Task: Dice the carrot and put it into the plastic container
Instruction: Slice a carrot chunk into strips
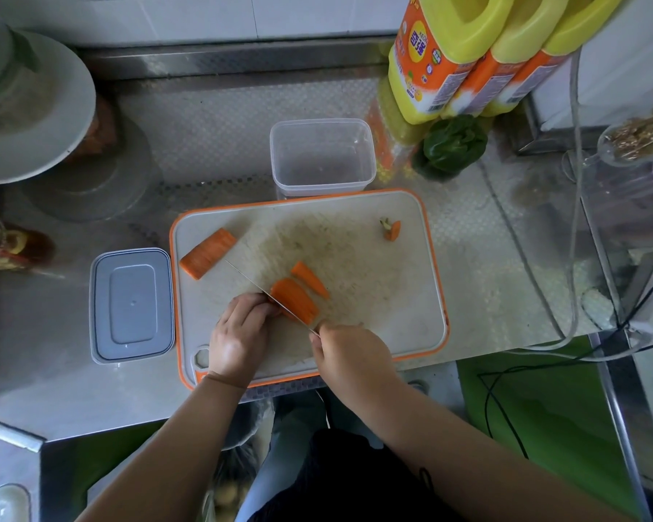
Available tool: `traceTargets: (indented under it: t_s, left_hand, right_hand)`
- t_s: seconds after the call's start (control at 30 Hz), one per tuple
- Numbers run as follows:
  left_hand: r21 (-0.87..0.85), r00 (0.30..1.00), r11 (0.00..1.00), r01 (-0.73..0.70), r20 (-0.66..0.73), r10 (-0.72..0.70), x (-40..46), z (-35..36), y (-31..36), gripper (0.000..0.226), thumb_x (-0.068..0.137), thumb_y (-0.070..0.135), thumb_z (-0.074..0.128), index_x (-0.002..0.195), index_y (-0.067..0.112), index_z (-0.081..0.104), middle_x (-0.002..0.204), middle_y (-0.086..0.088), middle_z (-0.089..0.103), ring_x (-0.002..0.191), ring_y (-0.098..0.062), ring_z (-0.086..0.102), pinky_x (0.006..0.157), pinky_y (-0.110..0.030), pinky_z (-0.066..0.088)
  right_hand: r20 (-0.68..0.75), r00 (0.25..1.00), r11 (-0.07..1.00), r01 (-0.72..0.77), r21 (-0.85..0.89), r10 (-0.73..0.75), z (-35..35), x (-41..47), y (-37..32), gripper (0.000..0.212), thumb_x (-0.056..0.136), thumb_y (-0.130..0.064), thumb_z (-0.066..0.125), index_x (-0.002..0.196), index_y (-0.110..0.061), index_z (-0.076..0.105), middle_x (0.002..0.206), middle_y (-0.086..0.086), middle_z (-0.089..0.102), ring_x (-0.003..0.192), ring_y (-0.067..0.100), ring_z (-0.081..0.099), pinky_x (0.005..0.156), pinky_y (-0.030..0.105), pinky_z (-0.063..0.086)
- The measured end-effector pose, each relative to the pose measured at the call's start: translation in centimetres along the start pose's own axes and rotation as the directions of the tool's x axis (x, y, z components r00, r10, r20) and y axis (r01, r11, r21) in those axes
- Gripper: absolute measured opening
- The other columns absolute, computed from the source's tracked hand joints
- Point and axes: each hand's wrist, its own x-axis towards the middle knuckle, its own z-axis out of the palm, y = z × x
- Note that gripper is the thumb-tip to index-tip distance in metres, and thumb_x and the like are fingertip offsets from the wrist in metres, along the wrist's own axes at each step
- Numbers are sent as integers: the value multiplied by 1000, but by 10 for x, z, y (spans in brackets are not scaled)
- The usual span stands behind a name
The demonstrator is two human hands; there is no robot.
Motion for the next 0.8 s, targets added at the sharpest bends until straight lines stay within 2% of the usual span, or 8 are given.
traceTargets:
  t_s: [0.07,0.13,0.2,0.23,0.3,0.53,0.7,0.8]
  left_hand:
    - [-2,1000,1000,-3,3,3,0,0,0,17,87,1,54,86,-2,71,94,-17,65,94,-25,56,82,-32,48]
    - [-6,1000,1000,-7,6,7,0,0,-1,17,86,0,54,86,-2,71,95,-16,65,94,-25,56,83,-32,48]
    - [-11,1000,1000,-3,6,3,-1,0,-1,15,85,-2,55,87,-2,70,97,-15,64,94,-25,57,83,-32,48]
    - [-12,1000,1000,0,7,1,-1,1,-2,15,85,-3,55,87,-2,70,97,-15,64,94,-26,57,83,-32,48]
    - [-10,1000,1000,0,11,0,-1,0,-2,15,85,-3,56,87,-2,70,98,-15,63,95,-26,57,84,-32,48]
    - [-31,1000,999,7,18,-6,0,-2,0,17,87,0,53,87,-2,71,98,-16,65,96,-25,57,85,-32,48]
    - [-36,999,999,18,30,-17,0,0,0,16,86,-2,55,88,-1,71,99,-14,65,96,-24,58,85,-32,50]
    - [-34,999,999,22,35,-21,0,-1,0,19,87,1,53,88,0,72,98,-14,65,96,-24,57,84,-31,49]
  right_hand:
    - [18,1000,1000,-15,4,15,1,2,0,27,80,-25,74,60,-16,58,42,-6,47,31,10,40,36,16,24]
    - [38,999,1000,-7,0,7,2,4,1,21,83,-23,72,67,-15,61,48,-4,53,36,13,48,37,18,31]
    - [99,995,998,5,-56,1,1,5,0,6,88,-20,66,87,-14,64,67,0,63,54,15,61,47,24,43]
    - [146,989,996,8,-89,5,-1,6,-2,8,91,-19,62,98,-14,62,78,2,66,65,17,64,53,26,47]
    - [192,981,994,7,-105,13,-6,7,-5,14,95,-18,55,107,-12,58,89,4,66,77,20,66,60,28,48]
    - [268,961,997,-49,-64,65,-12,18,-13,16,99,-14,48,111,-8,56,98,8,65,87,24,65,65,29,45]
    - [298,950,994,-74,-77,94,-8,21,-17,20,98,-12,48,116,-6,54,103,10,65,91,27,65,75,33,52]
    - [326,940,994,-82,-75,102,-4,21,-17,21,96,-8,47,117,-6,53,102,10,65,92,26,65,75,33,52]
